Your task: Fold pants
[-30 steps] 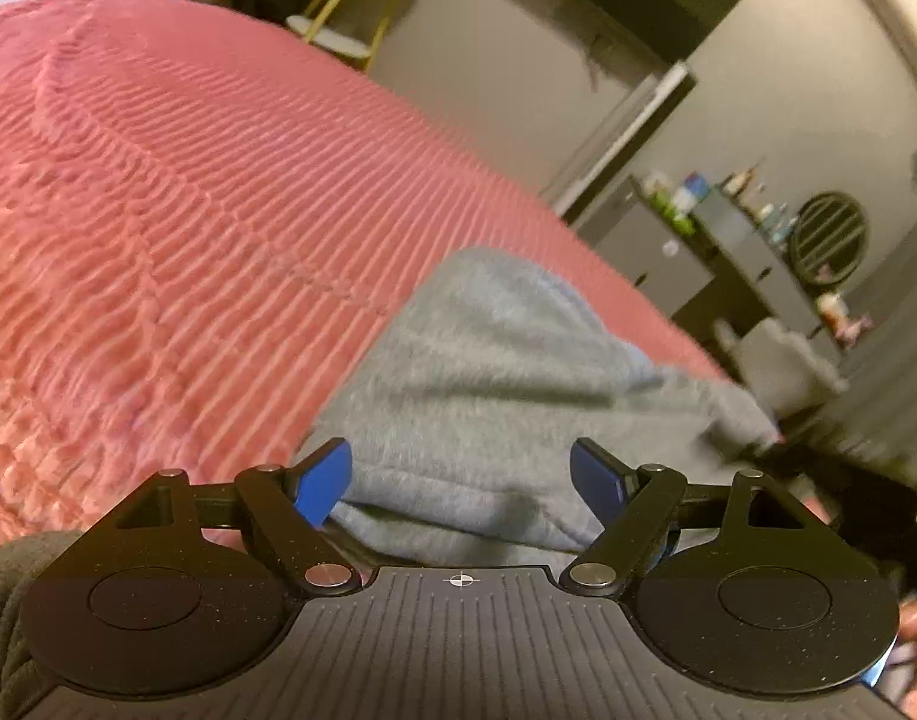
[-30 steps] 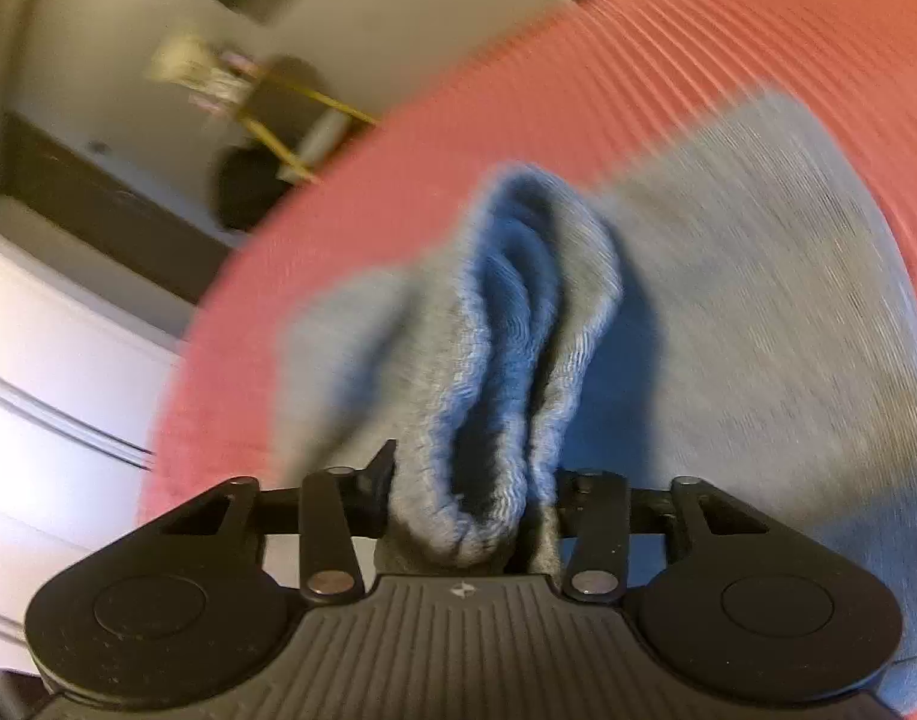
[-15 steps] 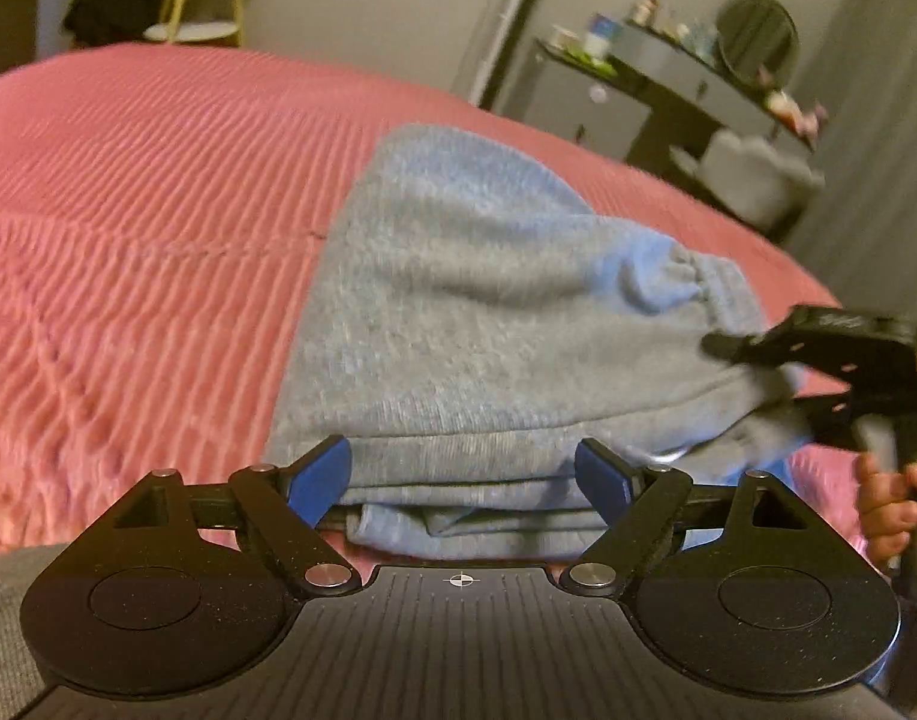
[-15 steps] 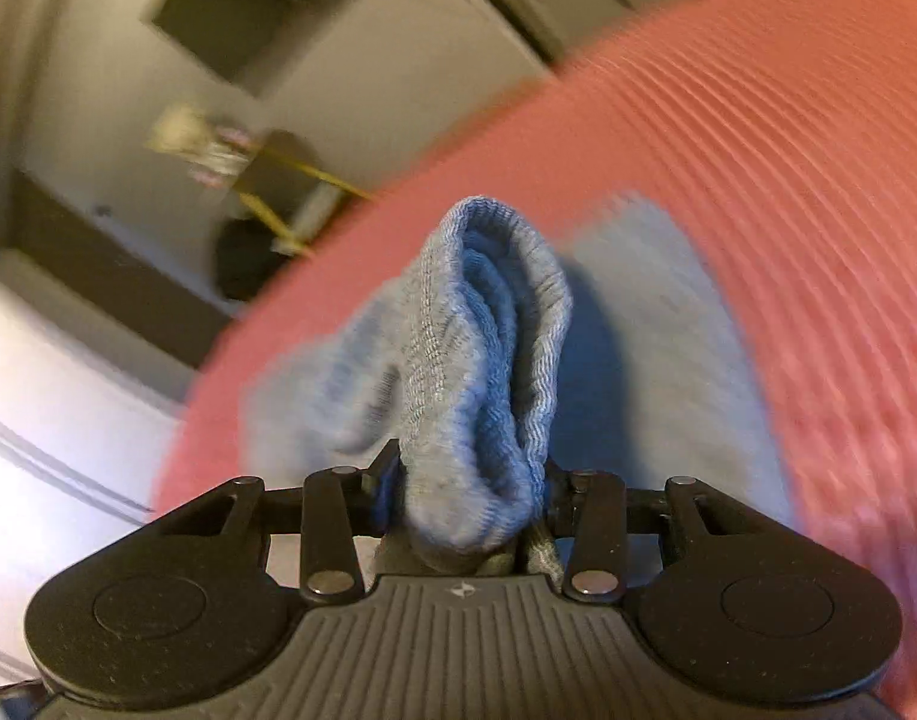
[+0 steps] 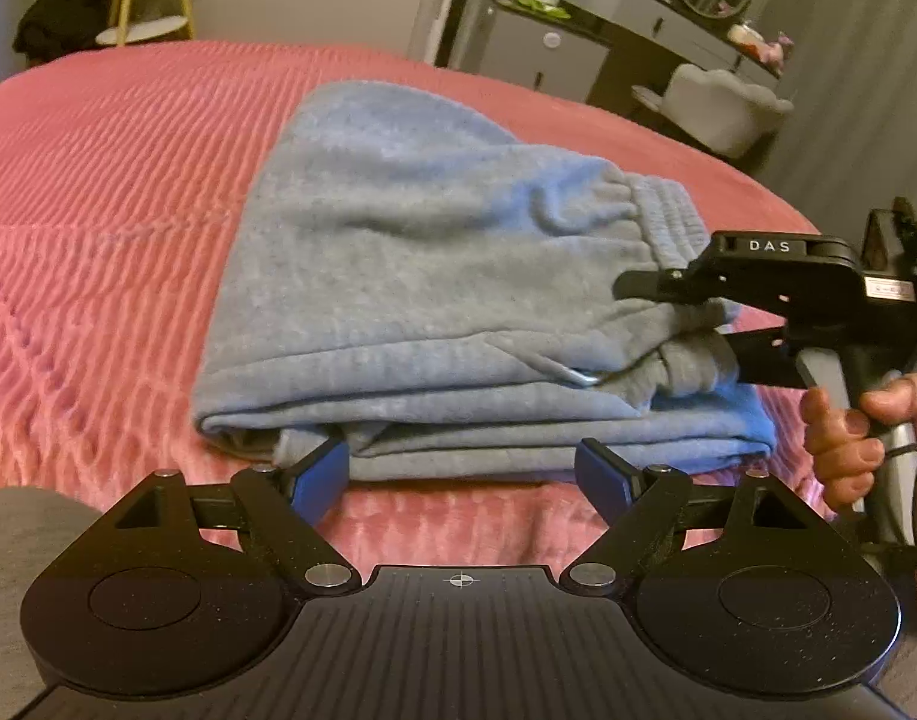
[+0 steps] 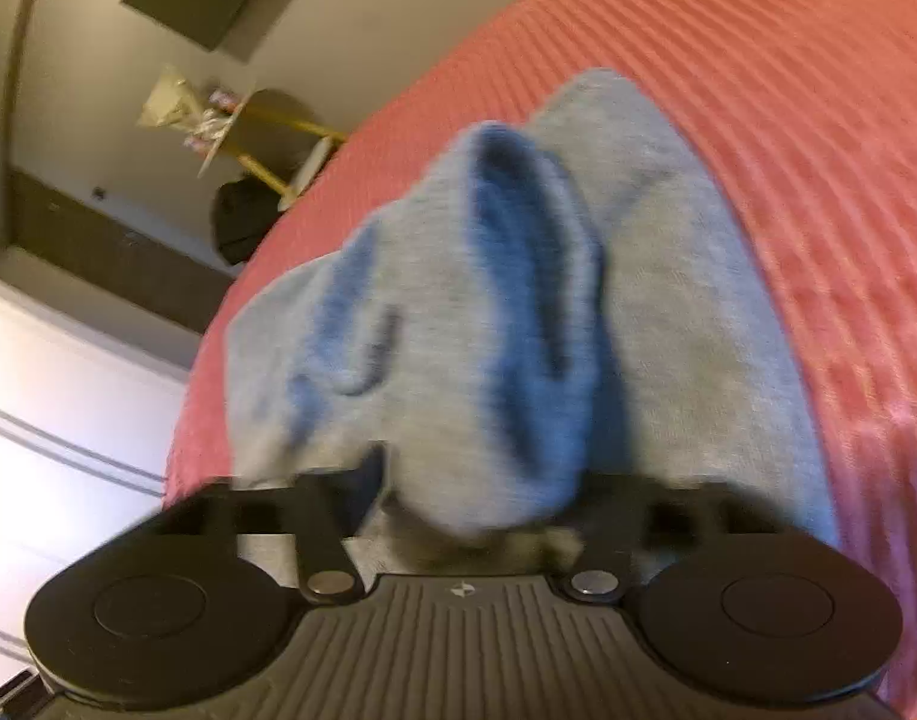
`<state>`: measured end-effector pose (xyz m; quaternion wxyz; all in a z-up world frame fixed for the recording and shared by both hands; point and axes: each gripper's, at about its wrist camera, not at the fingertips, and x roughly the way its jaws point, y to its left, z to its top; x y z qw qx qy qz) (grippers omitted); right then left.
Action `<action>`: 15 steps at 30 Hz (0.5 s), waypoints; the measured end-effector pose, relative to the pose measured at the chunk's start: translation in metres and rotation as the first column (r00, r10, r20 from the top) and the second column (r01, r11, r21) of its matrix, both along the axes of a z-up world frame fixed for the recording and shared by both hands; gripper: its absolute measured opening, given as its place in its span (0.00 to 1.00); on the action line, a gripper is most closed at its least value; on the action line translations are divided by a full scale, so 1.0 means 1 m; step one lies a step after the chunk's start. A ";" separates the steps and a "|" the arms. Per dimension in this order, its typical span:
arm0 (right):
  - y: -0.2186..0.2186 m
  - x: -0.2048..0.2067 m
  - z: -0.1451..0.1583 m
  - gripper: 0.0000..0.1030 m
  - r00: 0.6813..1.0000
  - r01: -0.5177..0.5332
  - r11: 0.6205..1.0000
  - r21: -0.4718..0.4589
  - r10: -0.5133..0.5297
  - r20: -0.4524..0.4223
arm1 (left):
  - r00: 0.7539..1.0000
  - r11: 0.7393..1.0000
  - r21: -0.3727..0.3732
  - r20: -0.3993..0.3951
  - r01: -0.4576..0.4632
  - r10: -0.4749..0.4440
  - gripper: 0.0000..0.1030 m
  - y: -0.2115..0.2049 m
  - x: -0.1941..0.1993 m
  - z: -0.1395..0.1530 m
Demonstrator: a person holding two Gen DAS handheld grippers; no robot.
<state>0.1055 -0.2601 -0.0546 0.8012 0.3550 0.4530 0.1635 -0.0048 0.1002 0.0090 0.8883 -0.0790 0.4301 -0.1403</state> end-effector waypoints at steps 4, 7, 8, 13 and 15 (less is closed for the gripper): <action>-0.016 0.001 -0.009 0.48 1.000 0.012 0.995 0.103 -0.010 -0.017 | 1.000 0.999 -0.033 0.002 0.020 -0.020 0.85 -0.006 -0.001 0.000; -0.018 0.004 -0.014 0.75 1.000 -0.016 0.989 0.148 0.019 -0.023 | 1.000 0.998 -0.055 0.008 0.023 -0.023 0.84 -0.007 -0.003 -0.004; -0.016 0.002 -0.012 0.77 0.999 -0.026 0.991 0.130 0.028 -0.014 | 1.000 0.997 -0.070 0.016 0.024 -0.023 0.84 -0.007 -0.005 -0.005; -0.011 0.000 0.012 0.40 1.000 0.005 0.995 0.102 -0.007 0.020 | 0.999 0.990 -0.141 0.048 0.023 -0.016 0.84 -0.004 -0.001 -0.009; -0.012 0.001 0.034 0.40 0.996 0.020 0.980 0.199 -0.037 0.087 | 0.998 0.988 -0.150 0.052 0.026 -0.019 0.84 -0.007 0.004 -0.011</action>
